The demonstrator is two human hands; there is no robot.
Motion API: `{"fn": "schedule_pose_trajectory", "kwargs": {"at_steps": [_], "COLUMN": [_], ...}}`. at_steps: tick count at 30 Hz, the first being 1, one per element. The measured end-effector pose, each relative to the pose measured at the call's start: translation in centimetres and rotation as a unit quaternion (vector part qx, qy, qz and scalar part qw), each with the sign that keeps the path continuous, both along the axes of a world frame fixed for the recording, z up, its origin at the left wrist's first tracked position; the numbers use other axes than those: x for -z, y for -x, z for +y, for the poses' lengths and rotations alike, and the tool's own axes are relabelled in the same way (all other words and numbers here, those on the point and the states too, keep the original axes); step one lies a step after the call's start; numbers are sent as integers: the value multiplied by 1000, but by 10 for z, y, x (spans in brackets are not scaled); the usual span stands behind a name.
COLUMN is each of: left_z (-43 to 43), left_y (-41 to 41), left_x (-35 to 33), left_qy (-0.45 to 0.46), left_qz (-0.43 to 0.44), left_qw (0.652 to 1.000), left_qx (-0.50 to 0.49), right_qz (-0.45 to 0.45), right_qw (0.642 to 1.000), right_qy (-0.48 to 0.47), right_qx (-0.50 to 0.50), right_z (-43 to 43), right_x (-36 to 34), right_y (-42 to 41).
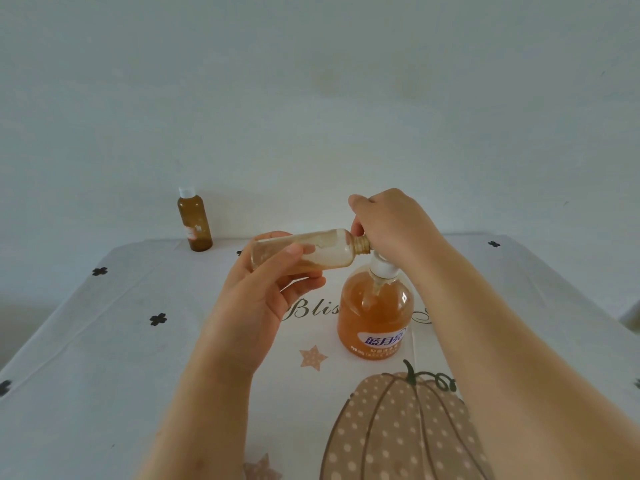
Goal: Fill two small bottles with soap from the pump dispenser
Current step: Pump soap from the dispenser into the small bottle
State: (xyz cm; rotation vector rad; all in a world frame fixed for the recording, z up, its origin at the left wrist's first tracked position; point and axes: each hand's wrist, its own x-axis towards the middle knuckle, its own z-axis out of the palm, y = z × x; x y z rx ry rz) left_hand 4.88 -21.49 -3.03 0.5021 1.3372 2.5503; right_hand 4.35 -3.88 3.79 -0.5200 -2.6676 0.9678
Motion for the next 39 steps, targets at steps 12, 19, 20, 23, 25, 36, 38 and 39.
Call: {"fn": "schedule_pose_trajectory", "kwargs": {"at_steps": [12,19,20,23,25,36,38,39], "left_z": [0,0,0,1,1,0,0,0], "left_y": [-5,-7,-7,-6,-5,-2,-3,-3], "left_x": [-5,-4,-4,-5,-5,-1,-1,-1], "left_qy": [-11,-17,-17,-12,-9,-2,-1,-2], "left_qz": [10,5,3,3,5,-3,-5,-6], "left_qw": [1000,1000,1000,1000,1000,1000,1000,1000], "left_qx": [1,4,4,1,-2,-6,-8,-8], "right_qz": [10,-4,-2,3,10,24,19,16], "right_qw": [1000,1000,1000,1000,1000,1000,1000,1000], "right_qy": [-3,-1,-2,2,0,12,13,15], "right_qx": [-1,5,5,7,6,-2,1,3], "right_z": [-3,-5,-4,-3,-3,-2,-3,-3], "right_x": [-20,-16,-16,-16,-14,-1,-2,-2], "right_y": [-9,-6,-6,-5,-4,-5,-5,-5]}}
